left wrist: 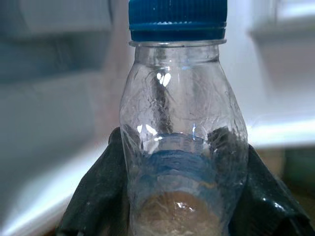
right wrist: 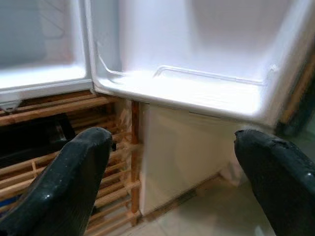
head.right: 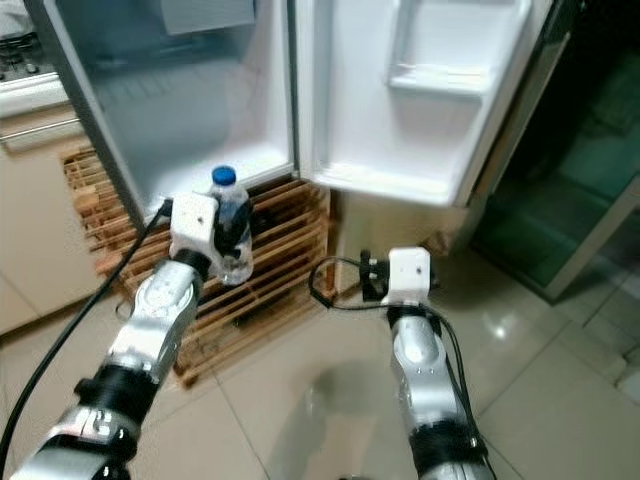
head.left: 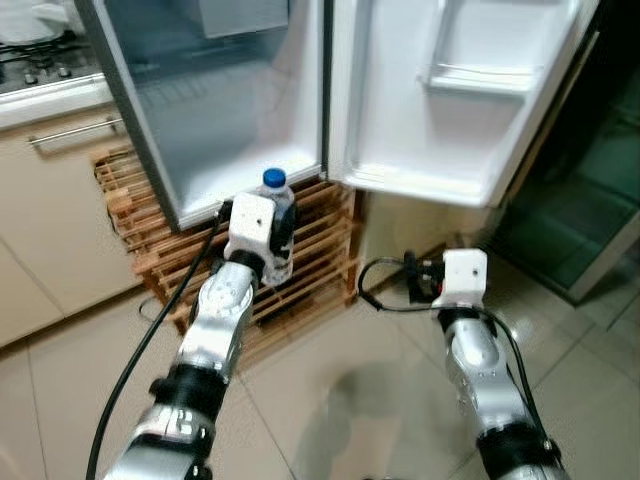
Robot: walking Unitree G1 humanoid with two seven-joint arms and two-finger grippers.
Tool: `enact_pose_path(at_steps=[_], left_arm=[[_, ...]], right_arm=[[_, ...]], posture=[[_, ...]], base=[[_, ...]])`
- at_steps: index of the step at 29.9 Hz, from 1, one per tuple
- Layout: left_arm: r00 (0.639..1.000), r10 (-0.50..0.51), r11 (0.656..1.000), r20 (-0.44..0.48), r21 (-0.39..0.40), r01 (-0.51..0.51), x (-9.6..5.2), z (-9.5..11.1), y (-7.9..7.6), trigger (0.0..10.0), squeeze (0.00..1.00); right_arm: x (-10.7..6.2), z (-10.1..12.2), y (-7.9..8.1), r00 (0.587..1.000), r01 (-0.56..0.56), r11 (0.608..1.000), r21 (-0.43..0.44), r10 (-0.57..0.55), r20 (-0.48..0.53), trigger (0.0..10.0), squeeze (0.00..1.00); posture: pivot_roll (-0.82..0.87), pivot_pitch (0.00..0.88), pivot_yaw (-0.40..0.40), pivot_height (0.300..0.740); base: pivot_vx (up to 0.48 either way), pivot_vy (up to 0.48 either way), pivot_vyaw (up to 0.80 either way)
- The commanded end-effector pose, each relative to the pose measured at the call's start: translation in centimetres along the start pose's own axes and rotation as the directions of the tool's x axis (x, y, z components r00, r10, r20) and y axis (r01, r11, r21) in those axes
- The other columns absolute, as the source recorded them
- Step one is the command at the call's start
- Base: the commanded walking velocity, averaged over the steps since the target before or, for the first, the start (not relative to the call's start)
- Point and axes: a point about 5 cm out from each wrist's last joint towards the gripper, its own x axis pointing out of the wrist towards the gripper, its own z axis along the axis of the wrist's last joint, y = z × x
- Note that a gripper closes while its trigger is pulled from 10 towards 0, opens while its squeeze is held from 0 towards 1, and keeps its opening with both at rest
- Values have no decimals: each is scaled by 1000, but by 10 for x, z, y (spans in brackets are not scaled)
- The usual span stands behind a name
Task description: Restocking fridge
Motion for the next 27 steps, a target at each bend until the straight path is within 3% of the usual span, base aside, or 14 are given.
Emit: enact_pose_path(at_steps=[1,6,9,10,17,20,27], left_arm=[[997,0,1000,71,-2,0,7,16,0,10000,78],[997,-18,999,72,-38,21,8,18,-1,10000,51],[996,-51,994,71,-92,58,8,18,-4,10000,31],[995,-55,997,82,-49,59,8,20,-5,10000,0],[982,-129,988,138,-65,139,9,32,-16,10000,0],[990,-107,994,90,12,107,12,27,-16,10000,0],[988,-113,993,103,-4,114,12,32,-15,10000,0]], right_arm=[[3,6,-3,1000,9,1000,-24,-9,22,10000,27],[1,2,-6,1000,24,999,-32,-24,3,10000,27],[0,3,-6,1000,24,999,-31,-24,11,10000,27],[0,3,-6,1000,23,999,-34,-23,13,10000,20],[-2,3,-4,1000,5,999,-51,-5,10,10000,24],[-5,3,-3,1000,0,998,-59,1,19,10000,24],[-7,4,-5,999,-4,999,-53,5,32,10000,27]], posture=[[-94,0,31,740],[-98,0,29,740],[-99,0,30,740],[-99,0,29,740],[-101,0,27,740],[-107,0,25,740],[-112,0,22,740]], base=[[458,0,0],[457,0,-765],[458,0,0],[461,0,0],[461,0,-428],[0,0,-750],[0,0,-288]])
